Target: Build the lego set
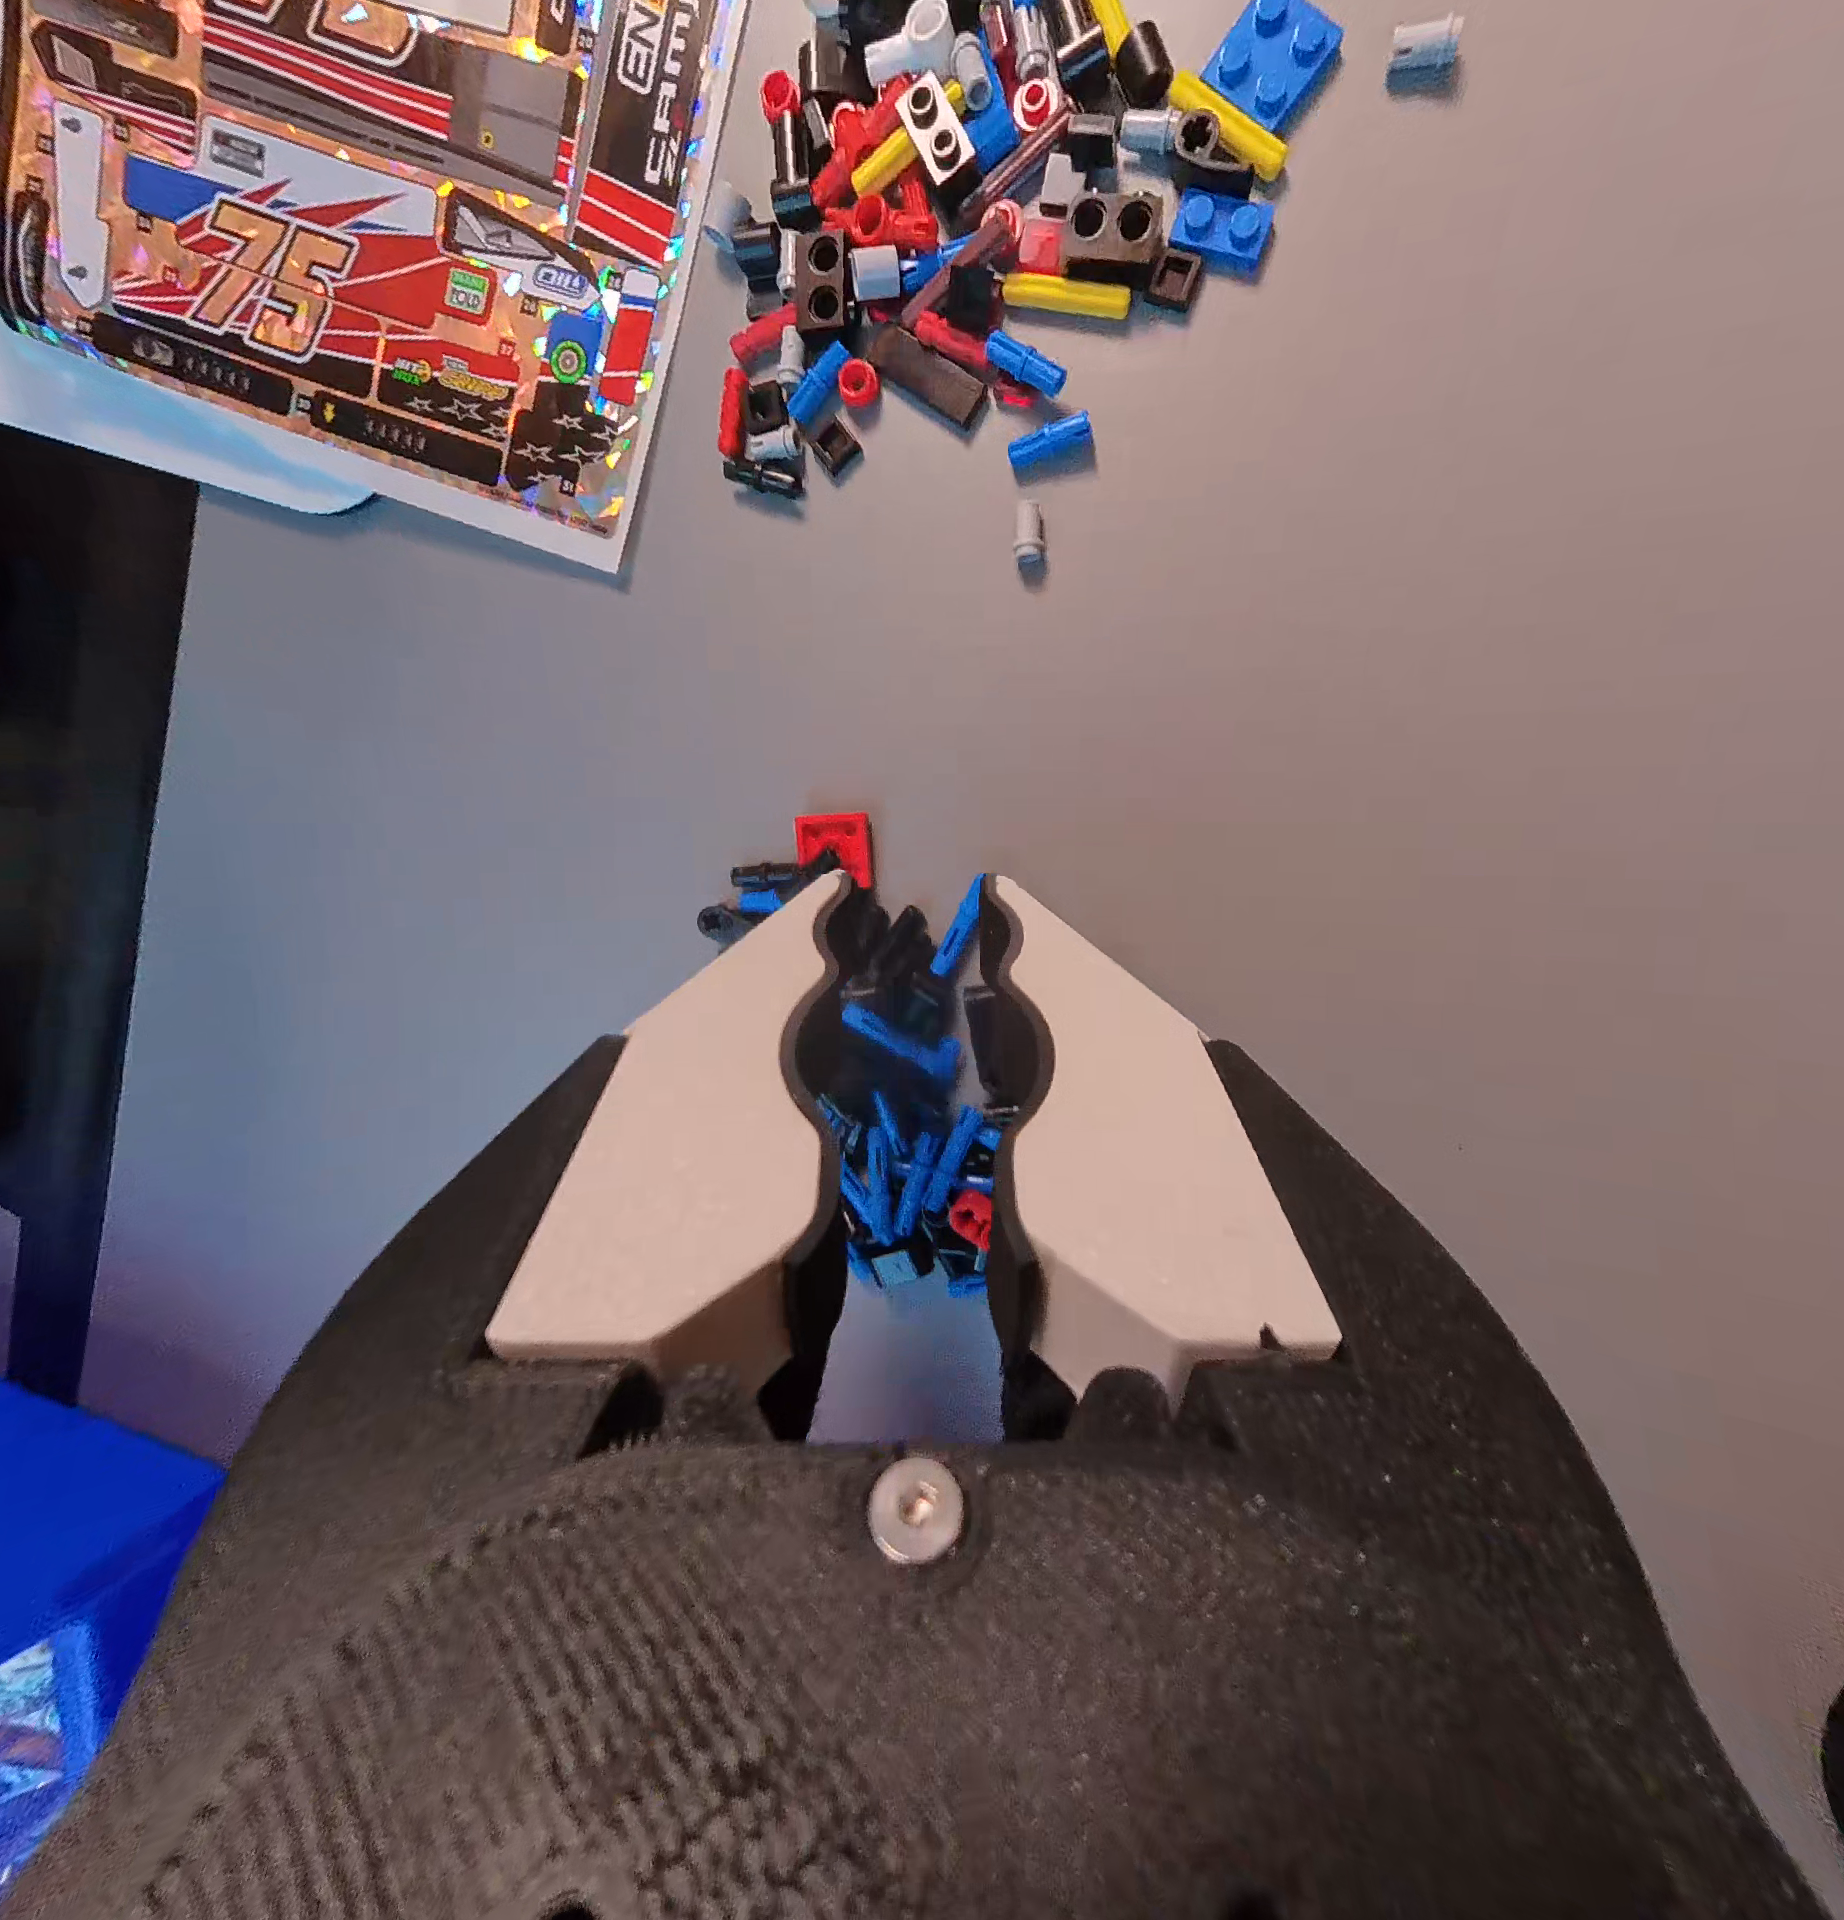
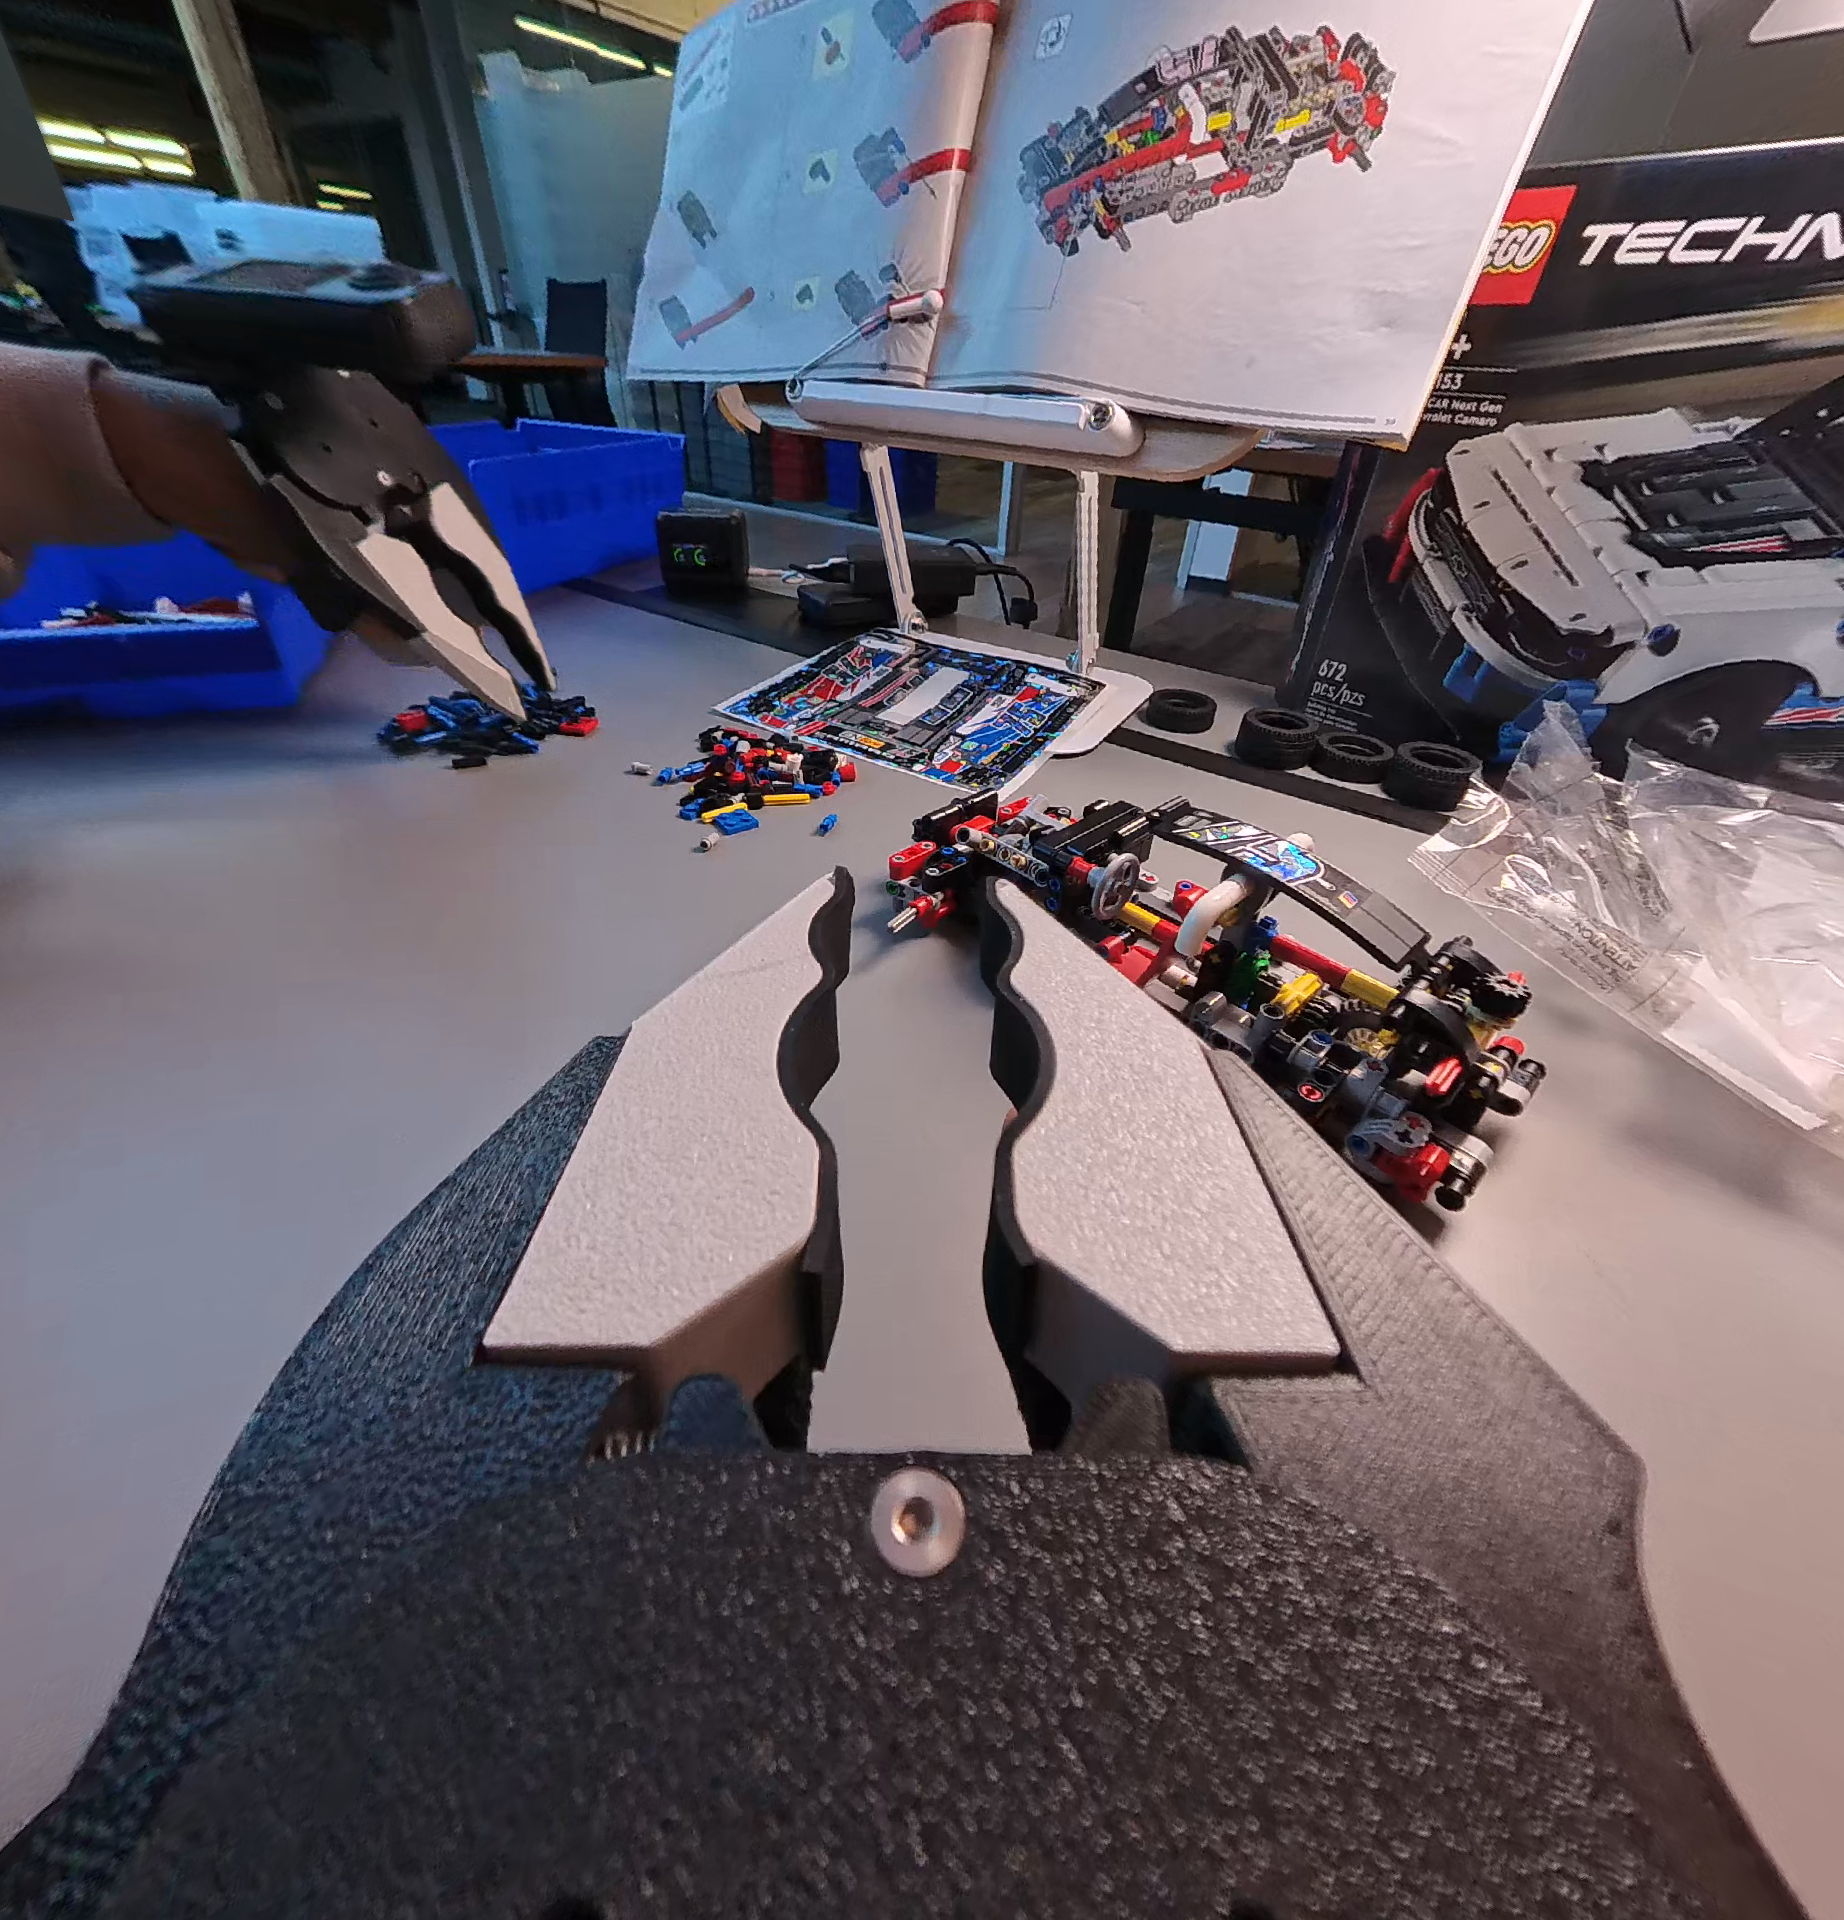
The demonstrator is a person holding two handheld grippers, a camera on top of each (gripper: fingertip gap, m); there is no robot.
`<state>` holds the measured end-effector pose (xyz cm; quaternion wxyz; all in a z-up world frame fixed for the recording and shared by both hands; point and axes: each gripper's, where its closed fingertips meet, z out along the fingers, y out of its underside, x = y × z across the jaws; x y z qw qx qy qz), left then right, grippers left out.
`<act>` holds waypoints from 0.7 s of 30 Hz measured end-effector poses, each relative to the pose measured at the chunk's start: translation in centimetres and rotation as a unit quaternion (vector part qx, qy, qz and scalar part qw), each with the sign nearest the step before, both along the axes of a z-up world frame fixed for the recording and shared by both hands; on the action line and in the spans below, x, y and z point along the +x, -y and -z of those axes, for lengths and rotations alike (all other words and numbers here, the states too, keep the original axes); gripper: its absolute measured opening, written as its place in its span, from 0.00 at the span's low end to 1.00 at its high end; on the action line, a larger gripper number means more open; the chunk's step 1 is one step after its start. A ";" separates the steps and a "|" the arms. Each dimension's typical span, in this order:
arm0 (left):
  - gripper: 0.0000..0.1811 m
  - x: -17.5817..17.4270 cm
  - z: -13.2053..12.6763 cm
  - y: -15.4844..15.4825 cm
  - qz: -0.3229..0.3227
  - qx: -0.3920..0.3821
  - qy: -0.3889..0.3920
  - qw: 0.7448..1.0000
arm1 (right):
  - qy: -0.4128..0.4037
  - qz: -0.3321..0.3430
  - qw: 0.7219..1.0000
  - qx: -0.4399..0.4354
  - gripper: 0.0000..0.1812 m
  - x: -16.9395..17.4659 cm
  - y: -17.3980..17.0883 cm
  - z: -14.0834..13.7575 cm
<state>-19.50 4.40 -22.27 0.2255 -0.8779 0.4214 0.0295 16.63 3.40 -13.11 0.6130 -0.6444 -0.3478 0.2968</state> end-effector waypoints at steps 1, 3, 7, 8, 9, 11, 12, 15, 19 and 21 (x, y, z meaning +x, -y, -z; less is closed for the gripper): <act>0.12 0.0 0.4 -0.5 -0.002 -0.003 -0.001 1.000 | 0.000 0.000 1.000 0.000 0.12 0.0 0.0 0.0; 0.12 -0.1 1.0 -1.4 -0.007 -0.015 0.002 1.000 | -0.001 0.001 1.000 -0.001 0.12 0.1 0.0 0.0; 0.11 -0.8 1.8 -2.4 -0.022 -0.057 0.023 0.998 | -0.004 0.004 1.000 -0.002 0.12 0.3 0.0 0.0; 0.10 -1.0 2.0 -2.5 -0.025 -0.069 0.026 0.997 | -0.005 0.004 1.000 -0.002 0.12 0.4 0.0 -0.1; 0.10 -1.2 2.0 -2.7 -0.027 -0.074 0.029 0.996 | -0.006 0.005 1.000 -0.003 0.12 0.4 0.0 -0.1; 0.08 -1.6 2.0 -2.7 -0.026 -0.085 0.026 0.996 | -0.008 0.004 1.000 -0.004 0.12 0.4 -0.1 -0.1; 0.08 -1.8 2.0 -2.6 -0.026 -0.089 0.023 0.995 | -0.008 0.004 1.000 -0.004 0.12 0.4 -0.1 -0.1; 0.08 -2.7 1.9 -2.3 -0.025 -0.094 0.003 0.995 | -0.007 0.002 1.000 -0.006 0.12 0.4 -0.1 0.0; 0.12 -3.4 1.2 -2.0 -0.032 -0.087 -0.013 0.996 | -0.006 0.000 1.000 -0.006 0.12 0.3 0.0 0.0; 0.13 -3.2 0.0 -2.4 -0.033 -0.058 -0.009 0.998 | -0.006 0.000 1.000 -0.006 0.12 0.3 0.0 0.0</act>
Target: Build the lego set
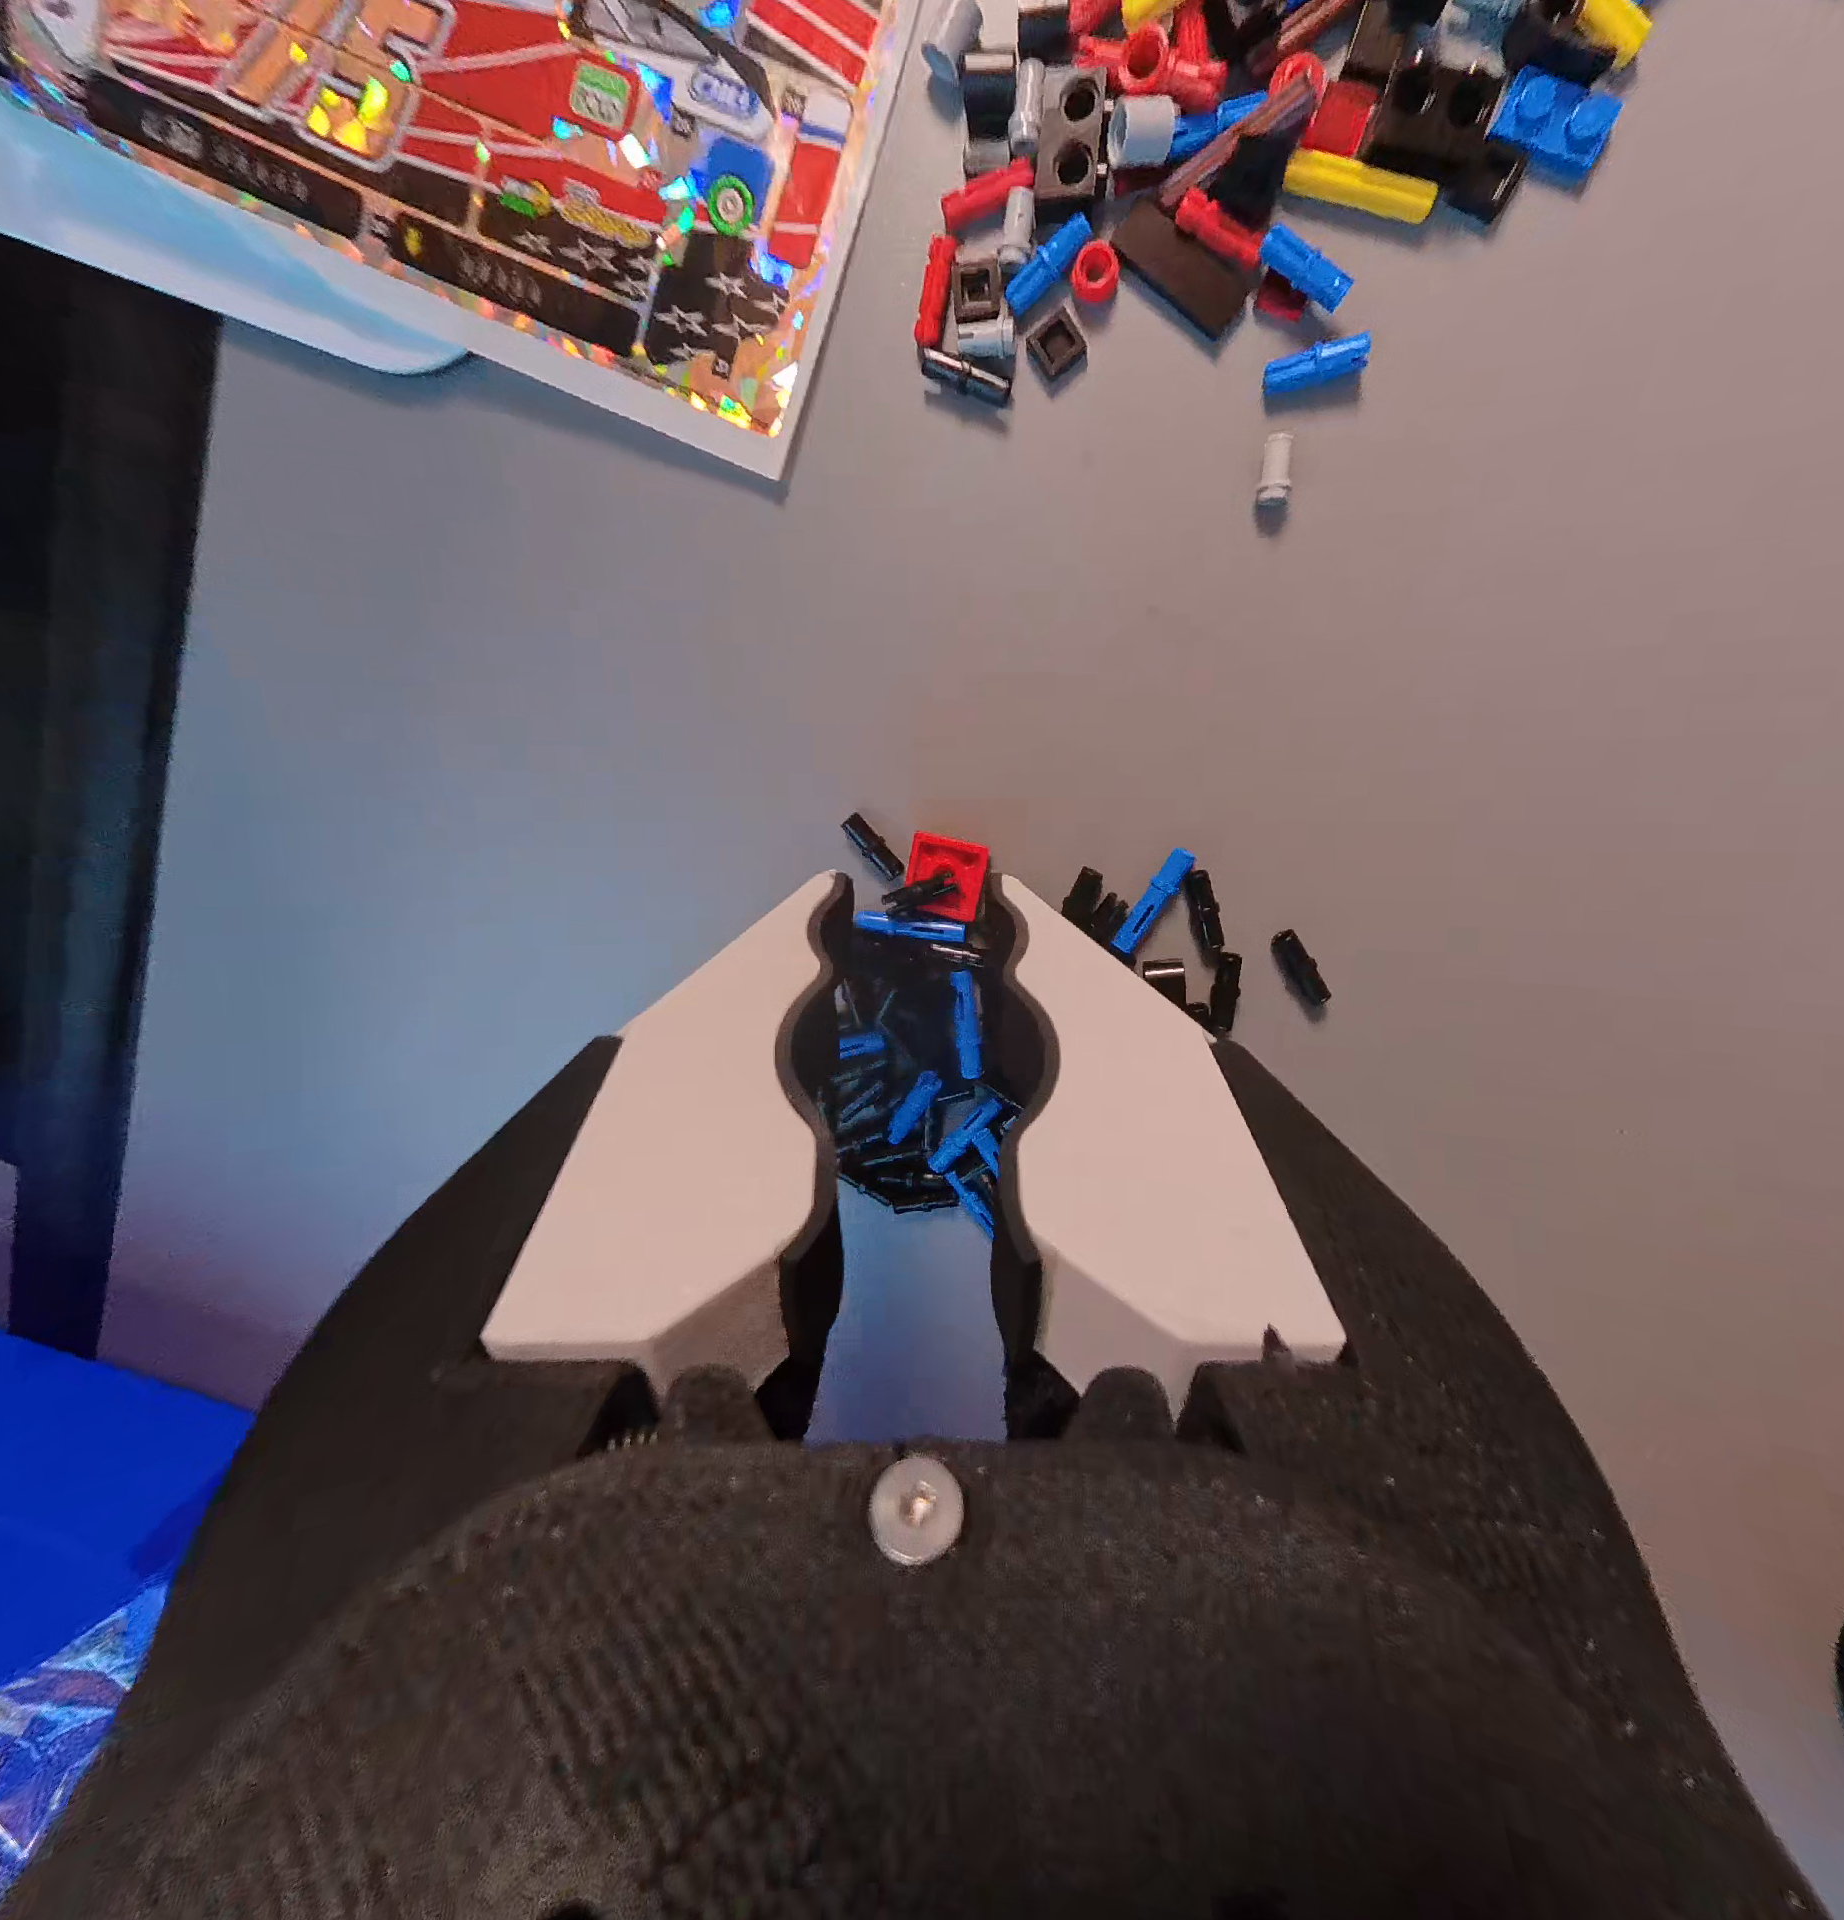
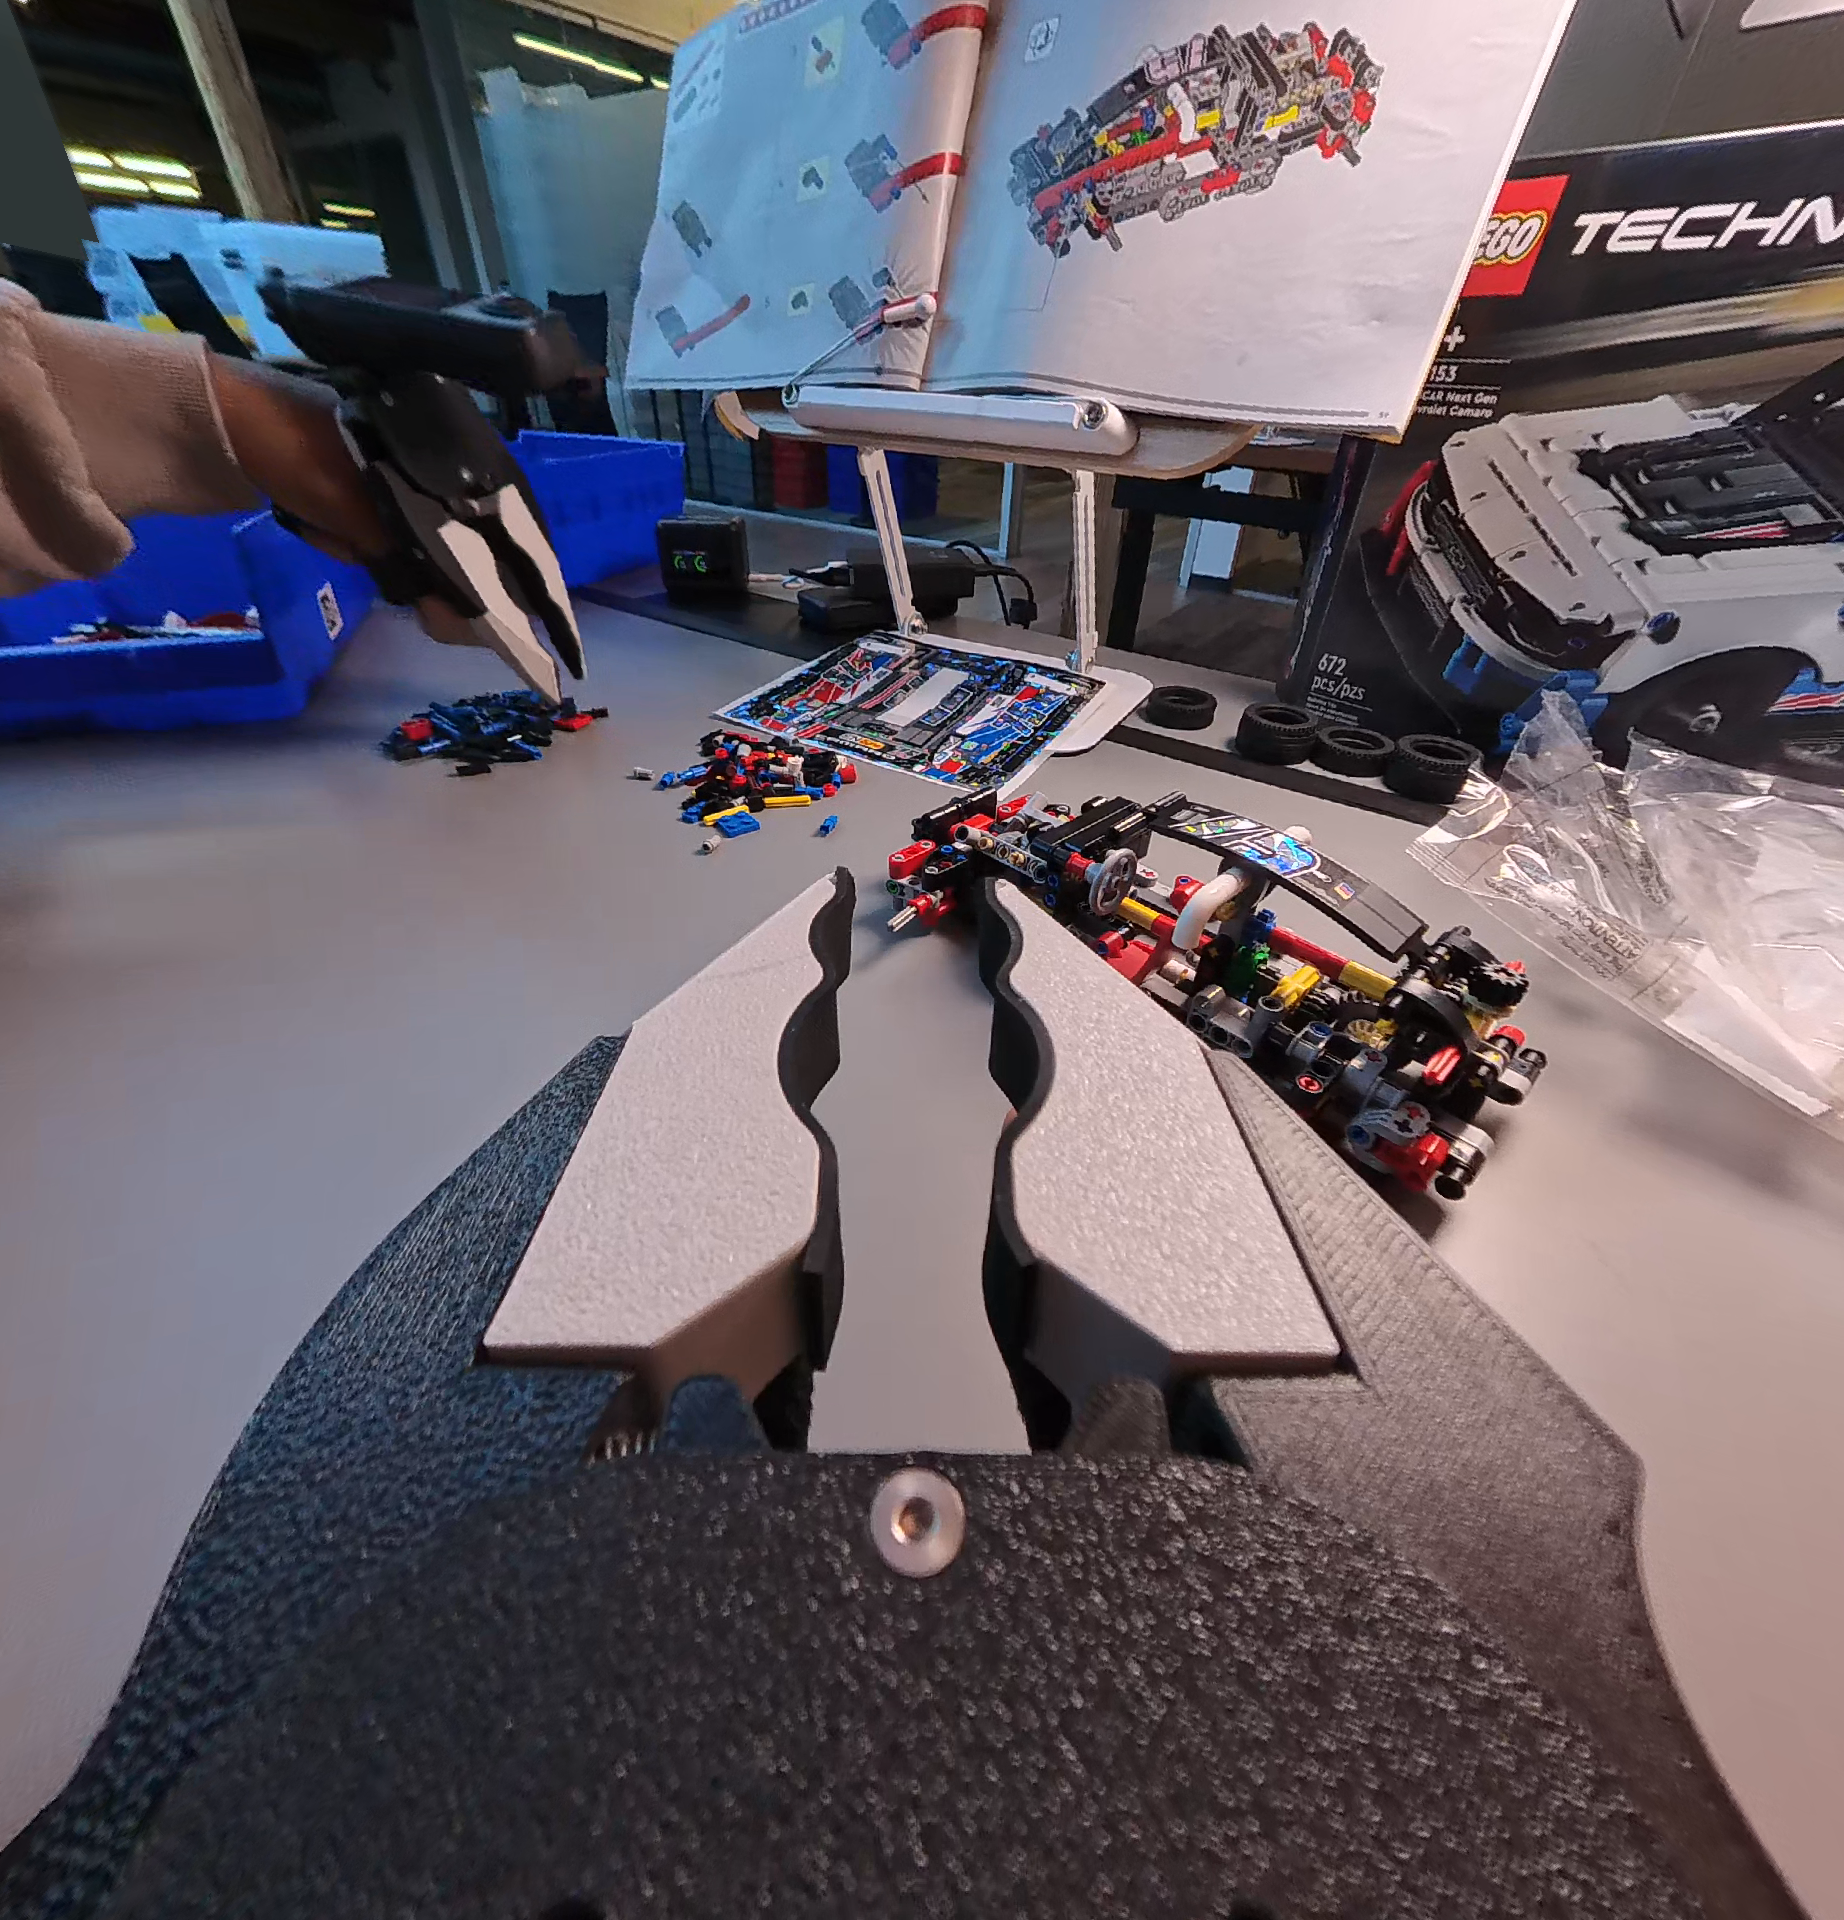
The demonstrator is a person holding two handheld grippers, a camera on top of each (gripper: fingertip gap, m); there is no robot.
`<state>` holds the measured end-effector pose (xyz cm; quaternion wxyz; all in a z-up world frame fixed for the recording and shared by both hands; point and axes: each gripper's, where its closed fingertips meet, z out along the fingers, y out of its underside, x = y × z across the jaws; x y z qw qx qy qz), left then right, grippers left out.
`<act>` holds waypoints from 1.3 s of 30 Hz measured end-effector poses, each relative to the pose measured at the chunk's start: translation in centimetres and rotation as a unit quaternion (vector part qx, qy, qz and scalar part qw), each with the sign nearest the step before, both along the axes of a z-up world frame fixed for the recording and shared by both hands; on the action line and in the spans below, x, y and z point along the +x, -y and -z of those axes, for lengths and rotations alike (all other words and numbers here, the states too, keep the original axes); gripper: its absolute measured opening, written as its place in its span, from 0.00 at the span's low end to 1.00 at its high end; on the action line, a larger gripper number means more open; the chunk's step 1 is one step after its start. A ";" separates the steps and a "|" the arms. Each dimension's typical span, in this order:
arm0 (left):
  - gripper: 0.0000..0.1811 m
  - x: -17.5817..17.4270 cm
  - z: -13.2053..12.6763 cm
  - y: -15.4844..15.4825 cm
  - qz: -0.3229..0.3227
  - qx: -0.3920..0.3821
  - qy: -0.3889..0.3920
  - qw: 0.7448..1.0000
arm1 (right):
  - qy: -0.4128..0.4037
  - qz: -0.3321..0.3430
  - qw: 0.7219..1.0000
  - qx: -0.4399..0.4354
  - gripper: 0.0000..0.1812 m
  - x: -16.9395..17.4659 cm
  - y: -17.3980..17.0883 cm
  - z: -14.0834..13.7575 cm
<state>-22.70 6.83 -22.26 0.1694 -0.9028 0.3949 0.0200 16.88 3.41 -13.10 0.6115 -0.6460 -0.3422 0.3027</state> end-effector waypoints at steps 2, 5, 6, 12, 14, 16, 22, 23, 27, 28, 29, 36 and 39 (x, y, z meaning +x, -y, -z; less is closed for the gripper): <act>0.13 0.8 -1.9 -0.8 -0.006 0.052 0.020 0.998 | 0.000 0.000 1.000 0.001 0.12 0.0 0.0 0.0; 0.12 4.5 -4.2 -1.1 -0.010 0.121 0.120 0.985 | 0.000 0.001 1.000 0.002 0.12 0.0 0.0 0.0; 0.12 5.8 -4.3 -0.8 -0.008 0.127 0.149 0.981 | 0.000 0.001 1.000 0.002 0.12 0.0 0.0 0.0; 0.11 8.8 0.4 0.7 0.003 0.091 0.142 0.986 | 0.007 -0.004 1.000 0.003 0.12 -0.3 0.2 0.1; 0.10 8.6 1.4 0.6 0.001 0.082 0.128 0.988 | 0.008 -0.004 1.000 0.003 0.12 -0.4 0.3 0.2; 0.07 8.5 1.8 0.2 0.000 0.086 0.124 0.988 | 0.007 -0.003 1.000 0.004 0.12 -0.3 0.3 0.1; 0.02 9.3 1.9 -0.8 0.004 0.086 0.147 0.985 | 0.008 -0.002 1.000 0.001 0.12 -0.3 0.2 0.2; 0.01 9.5 1.9 -1.0 0.006 0.087 0.149 0.985 | 0.009 -0.002 1.000 0.001 0.12 -0.3 0.1 0.3; 0.01 10.5 1.9 -1.9 0.013 0.092 0.156 0.983 | 0.011 -0.002 1.000 -0.001 0.12 -0.4 0.1 0.4; 0.01 10.7 1.9 -2.1 0.016 0.094 0.156 0.983 | 0.011 -0.001 1.000 -0.001 0.12 -0.3 0.1 0.4; 0.01 10.9 1.9 -2.3 0.018 0.098 0.156 0.983 | 0.011 -0.001 1.000 -0.001 0.12 -0.3 0.1 0.4; 0.07 10.1 -0.2 -3.7 -0.013 0.153 0.185 0.971 | 0.006 0.002 1.000 -0.001 0.12 -0.1 0.0 0.3; 0.09 7.9 -0.2 -4.8 -0.071 0.158 0.183 0.968 | 0.007 -0.003 1.000 -0.002 0.12 -0.3 0.0 0.3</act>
